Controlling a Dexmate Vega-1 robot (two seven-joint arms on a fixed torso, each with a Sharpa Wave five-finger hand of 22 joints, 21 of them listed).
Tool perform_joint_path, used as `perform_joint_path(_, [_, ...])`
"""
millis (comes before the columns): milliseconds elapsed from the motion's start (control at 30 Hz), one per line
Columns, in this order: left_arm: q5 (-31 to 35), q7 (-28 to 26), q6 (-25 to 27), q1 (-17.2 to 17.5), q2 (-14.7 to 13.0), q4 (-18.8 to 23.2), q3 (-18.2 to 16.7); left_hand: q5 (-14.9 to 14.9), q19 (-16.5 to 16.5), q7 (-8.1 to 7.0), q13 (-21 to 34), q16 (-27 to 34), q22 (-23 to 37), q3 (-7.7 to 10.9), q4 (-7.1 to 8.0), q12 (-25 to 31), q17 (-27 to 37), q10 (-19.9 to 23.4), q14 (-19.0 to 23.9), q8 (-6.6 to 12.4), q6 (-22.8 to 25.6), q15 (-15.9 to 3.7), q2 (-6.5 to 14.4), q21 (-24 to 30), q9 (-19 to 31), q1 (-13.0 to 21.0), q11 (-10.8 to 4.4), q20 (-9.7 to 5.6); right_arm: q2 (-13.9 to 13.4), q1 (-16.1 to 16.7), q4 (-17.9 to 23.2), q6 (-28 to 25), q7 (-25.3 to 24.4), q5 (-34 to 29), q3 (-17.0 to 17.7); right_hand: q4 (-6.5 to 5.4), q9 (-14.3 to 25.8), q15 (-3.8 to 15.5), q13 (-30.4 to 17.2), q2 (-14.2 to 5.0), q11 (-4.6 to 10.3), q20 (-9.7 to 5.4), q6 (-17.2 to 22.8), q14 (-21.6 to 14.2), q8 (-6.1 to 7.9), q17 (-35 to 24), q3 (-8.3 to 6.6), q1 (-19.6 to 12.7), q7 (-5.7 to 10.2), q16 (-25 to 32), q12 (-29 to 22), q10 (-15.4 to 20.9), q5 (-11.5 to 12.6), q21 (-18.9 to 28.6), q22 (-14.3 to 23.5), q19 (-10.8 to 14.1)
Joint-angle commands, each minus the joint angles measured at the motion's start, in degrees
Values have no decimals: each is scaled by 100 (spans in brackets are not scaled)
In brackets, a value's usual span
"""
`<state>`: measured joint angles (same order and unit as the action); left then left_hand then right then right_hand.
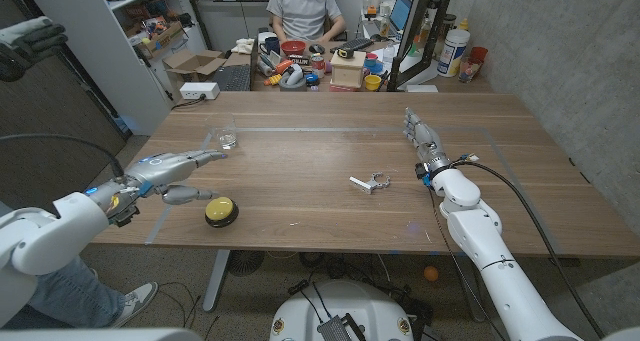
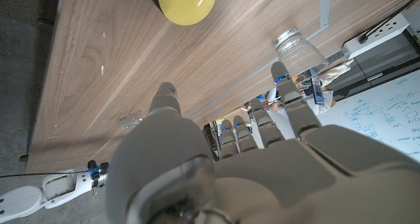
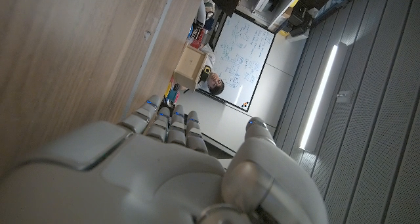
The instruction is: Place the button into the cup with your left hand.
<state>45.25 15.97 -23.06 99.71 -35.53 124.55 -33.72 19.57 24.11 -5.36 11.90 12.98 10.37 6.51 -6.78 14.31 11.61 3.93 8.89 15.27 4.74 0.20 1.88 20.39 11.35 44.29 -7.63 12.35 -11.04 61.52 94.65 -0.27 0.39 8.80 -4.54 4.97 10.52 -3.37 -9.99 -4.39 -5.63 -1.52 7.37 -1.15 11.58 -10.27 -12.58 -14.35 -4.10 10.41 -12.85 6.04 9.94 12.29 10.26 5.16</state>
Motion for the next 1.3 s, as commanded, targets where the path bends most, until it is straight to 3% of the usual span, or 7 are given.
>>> perform_joint_path(33, [368, 137, 637, 159, -137, 283, 280, -21, 184, -72, 32, 47, 4, -95, 10, 58, 23, 159, 123, 101, 291, 79, -115, 19, 18, -28, 50, -1, -2, -25, 5, 57, 2, 41, 70, 3, 23, -16, -32, 28, 9, 39, 20, -38, -23, -9, 36, 20, 50, 37, 19, 62, 43, -10, 32, 21])
perform_joint_path(133, [533, 248, 854, 203, -182, 360, 367, -41, 270, -227, 40, 46, -1, -155, 41, 87, 24, 285, 176, 146, 472, 139, -176, 1, 18, -90, 114, 6, 0, -28, -11, 78, 13, 60, 83, 3, 23, -17, -32, 26, 12, 39, 23, -40, -23, -10, 36, 20, 50, 37, 21, 63, 44, -11, 32, 22])
perform_joint_path(233, [729, 254, 1006, 264, -223, 413, 435, -51, 320, -275, 44, 56, -3, -187, 63, 108, 24, 373, 238, 177, 596, 143, -201, -11, 17, -129, 106, 6, 4, -22, -37, 93, 18, 74, 95, 3, 23, -17, -32, 26, 15, 41, 22, -41, -24, -10, 37, 22, 54, 37, 22, 65, 44, -12, 32, 22])
perform_joint_path(533, [642, 276, 1326, 344, -243, 403, 575, -59, 340, -228, 48, 43, -5, -209, 79, 72, 24, 316, 241, 155, 584, 144, -213, -34, 16, -152, 139, 10, 12, -2, -115, 125, 43, 104, 113, 2, 24, -20, -33, 22, 9, 52, 29, -52, -24, -12, 38, 26, 68, 39, 24, 76, 45, -15, 33, 25])
perform_joint_path(1300, [517, 287, 1960, 333, -639, 244, 1154, -80, 398, -194, 60, -10, -6, -257, 118, -30, 29, 130, 198, -5, 311, 172, -224, -103, 19, -197, 252, 9, 53, -49, -291, 270, 100, 167, 130, 5, 26, -22, -35, 19, 19, 61, 31, -69, -29, -14, 44, 34, 76, 37, 42, 80, 47, -24, 35, 31])
